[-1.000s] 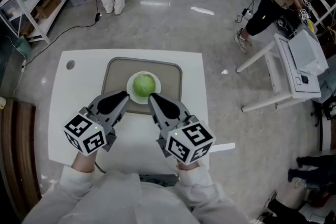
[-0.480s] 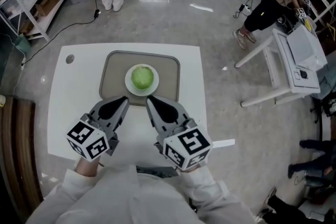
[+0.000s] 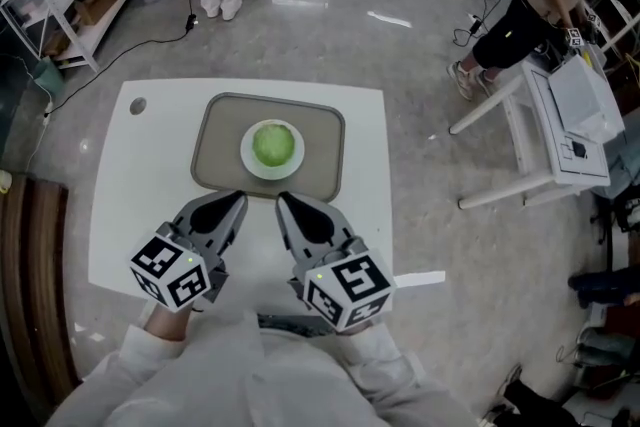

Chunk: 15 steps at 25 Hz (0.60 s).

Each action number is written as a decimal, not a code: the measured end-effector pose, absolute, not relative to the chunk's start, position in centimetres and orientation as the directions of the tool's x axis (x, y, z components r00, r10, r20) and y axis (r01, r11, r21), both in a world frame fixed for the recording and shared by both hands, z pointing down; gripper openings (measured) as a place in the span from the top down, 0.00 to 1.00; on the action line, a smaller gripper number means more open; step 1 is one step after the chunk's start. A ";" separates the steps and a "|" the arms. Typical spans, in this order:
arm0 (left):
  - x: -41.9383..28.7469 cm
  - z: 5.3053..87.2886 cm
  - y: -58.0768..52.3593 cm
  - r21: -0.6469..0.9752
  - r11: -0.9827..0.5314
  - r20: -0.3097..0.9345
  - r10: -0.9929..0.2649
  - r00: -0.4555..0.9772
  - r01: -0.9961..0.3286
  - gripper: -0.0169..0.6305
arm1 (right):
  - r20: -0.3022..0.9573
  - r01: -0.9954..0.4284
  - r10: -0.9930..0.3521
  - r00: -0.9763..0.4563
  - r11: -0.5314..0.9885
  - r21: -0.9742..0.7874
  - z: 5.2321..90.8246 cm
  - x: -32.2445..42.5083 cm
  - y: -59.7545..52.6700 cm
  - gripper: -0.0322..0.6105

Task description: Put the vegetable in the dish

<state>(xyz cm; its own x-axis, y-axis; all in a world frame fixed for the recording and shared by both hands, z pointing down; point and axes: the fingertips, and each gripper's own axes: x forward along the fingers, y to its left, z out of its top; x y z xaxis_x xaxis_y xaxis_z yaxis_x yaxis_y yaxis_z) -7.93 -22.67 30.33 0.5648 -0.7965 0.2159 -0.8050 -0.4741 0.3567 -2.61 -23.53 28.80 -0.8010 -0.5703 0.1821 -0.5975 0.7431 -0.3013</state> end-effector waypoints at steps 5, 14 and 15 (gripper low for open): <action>-8.0 31.4 -22.2 0.363 -0.462 0.235 -0.795 0.559 -0.809 0.96 | 0.194 -0.610 -0.579 -0.792 0.737 -0.291 29.3 -2.4 -23.5 0.93; -8.2 31.7 -22.4 0.372 -0.442 0.251 -0.799 0.547 -0.816 0.96 | 0.244 -0.639 -0.591 -0.769 0.715 -0.284 29.9 -2.4 -23.6 0.93; -8.3 31.8 -22.4 0.372 -0.432 0.258 -0.802 0.539 -0.821 0.96 | 0.247 -0.641 -0.591 -0.768 0.714 -0.283 30.0 -2.4 -23.6 0.93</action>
<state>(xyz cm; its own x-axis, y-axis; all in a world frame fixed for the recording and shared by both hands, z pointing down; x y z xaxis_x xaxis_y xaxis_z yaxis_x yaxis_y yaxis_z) -8.30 -22.42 31.79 0.5393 -0.8015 0.2583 -0.8211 -0.4324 0.3725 -2.36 -23.65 29.96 -0.7678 -0.5911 0.2471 -0.6406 0.7137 -0.2833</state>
